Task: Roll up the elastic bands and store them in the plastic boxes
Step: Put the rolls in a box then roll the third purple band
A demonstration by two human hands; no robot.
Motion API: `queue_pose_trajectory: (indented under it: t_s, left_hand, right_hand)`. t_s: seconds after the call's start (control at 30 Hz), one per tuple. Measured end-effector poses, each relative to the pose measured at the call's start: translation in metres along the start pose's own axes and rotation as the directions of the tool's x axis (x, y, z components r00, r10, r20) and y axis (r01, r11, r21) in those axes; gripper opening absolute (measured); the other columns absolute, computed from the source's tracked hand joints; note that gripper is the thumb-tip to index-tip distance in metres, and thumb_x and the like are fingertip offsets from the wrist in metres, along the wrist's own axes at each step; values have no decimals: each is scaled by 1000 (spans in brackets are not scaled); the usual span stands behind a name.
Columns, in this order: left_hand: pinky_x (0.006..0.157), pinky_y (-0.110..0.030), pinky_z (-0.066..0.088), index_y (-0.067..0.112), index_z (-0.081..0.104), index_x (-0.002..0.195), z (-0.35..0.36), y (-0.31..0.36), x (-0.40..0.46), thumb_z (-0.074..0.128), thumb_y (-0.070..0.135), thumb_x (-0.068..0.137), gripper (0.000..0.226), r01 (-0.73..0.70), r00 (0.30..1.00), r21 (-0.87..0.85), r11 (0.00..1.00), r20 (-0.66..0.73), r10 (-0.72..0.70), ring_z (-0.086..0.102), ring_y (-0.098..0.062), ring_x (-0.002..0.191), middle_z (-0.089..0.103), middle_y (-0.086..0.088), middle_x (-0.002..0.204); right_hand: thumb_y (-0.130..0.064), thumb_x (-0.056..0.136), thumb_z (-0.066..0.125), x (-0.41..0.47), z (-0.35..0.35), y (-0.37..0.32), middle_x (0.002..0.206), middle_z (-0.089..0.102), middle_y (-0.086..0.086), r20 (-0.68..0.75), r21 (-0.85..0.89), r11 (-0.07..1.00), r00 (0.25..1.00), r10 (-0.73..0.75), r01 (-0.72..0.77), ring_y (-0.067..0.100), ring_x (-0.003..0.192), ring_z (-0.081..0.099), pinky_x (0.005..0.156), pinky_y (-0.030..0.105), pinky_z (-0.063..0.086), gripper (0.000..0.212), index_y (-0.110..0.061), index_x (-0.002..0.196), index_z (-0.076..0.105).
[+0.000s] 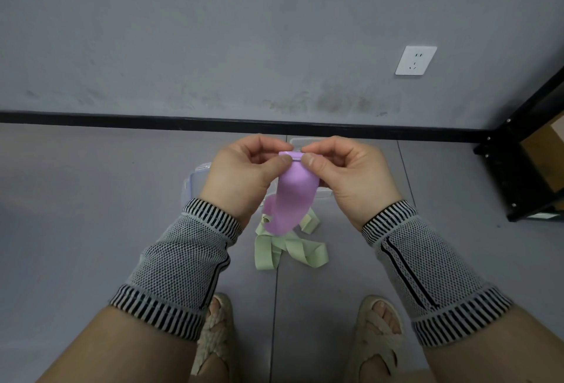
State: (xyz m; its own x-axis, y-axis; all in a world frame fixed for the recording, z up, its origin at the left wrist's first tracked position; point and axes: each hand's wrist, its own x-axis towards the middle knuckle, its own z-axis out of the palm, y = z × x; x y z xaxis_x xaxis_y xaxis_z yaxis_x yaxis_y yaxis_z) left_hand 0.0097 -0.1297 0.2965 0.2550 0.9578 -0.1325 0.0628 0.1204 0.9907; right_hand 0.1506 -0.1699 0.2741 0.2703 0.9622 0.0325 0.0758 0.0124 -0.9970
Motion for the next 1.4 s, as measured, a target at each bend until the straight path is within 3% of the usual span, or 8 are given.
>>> queue_pose_trajectory:
  t_s: [0.2, 0.37, 0.57, 0.77, 0.97, 1.13, 1.27, 1.4]
  left_hand:
    - [47, -16, 37, 14, 68, 84, -1, -2, 2, 66, 8, 83, 7, 78, 997, -1, 997, 25, -78, 58, -6, 56, 67, 2, 68]
    - [45, -13, 39, 12, 66, 77, 0, 0, 1, 65, 0, 82, 13, 29, 1000, -19, 999, 1, -29, 51, 0, 45, 65, 6, 57]
    - [47, -9, 40, 10, 64, 79, 0, 1, 0, 62, -7, 82, 17, -3, 1000, -26, 1000, 6, 3, 52, 2, 44, 63, 9, 54]
    - [44, -10, 38, 6, 66, 88, 1, -1, 1, 64, 0, 83, 8, 42, 999, 7, 999, 13, -42, 53, 1, 45, 65, 7, 57]
    - [46, -9, 39, 9, 66, 86, -1, 1, 0, 63, -3, 83, 12, 9, 1000, 9, 1000, 12, -9, 53, 2, 45, 65, 5, 61]
    - [54, -17, 41, 19, 67, 86, 0, -1, 0, 56, 9, 90, 16, 83, 995, 48, 995, 46, -85, 62, -4, 59, 68, 6, 67]
    - [46, -9, 39, 8, 67, 83, 3, 1, -2, 53, -3, 88, 19, 49, 996, 49, 998, 66, -53, 60, 0, 53, 65, 6, 59]
    - [44, -8, 38, 9, 65, 81, 3, 1, -2, 57, -6, 84, 18, 45, 998, 57, 997, 49, -48, 54, 2, 45, 61, 10, 49]
  right_hand:
    - [-2, 80, 70, 0, -3, -1, 83, 72, 14, -48, 29, 1000, 999, -4, 6, 26, 79, 68, 78, 45, 57, 20, -21, 75, 70]
    - [1, 81, 68, 0, 0, 0, 82, 72, 6, -24, 51, 999, 1000, -4, 5, 16, 78, 67, 74, 33, 55, 23, -22, 77, 68]
    - [-5, 83, 69, 0, 0, 1, 84, 74, 10, -17, 1, 1000, 1000, 0, 0, 25, 82, 70, 79, 45, 58, 16, -22, 80, 71]
    - [-5, 80, 72, 1, -3, 3, 84, 73, 7, -35, -7, 1000, 999, -18, 17, 22, 83, 70, 77, 38, 57, 23, -27, 74, 70]
    - [-7, 85, 67, 0, -1, 1, 85, 74, 8, 24, 22, 999, 999, 46, -46, 21, 81, 70, 76, 40, 59, 13, -20, 83, 72]
    - [-4, 85, 65, 5, -5, 4, 91, 72, 19, -32, 196, 974, 992, 123, -114, 25, 81, 67, 80, 44, 57, 8, -3, 91, 71]
    - [-2, 85, 65, 6, -6, 7, 95, 71, 21, -58, 212, 971, 990, 128, -113, 28, 86, 68, 82, 48, 56, 11, 1, 94, 69]
    - [2, 83, 65, 5, -3, 7, 96, 70, 24, -79, 214, 972, 991, 112, -93, 34, 90, 67, 84, 49, 55, 9, -6, 85, 68]
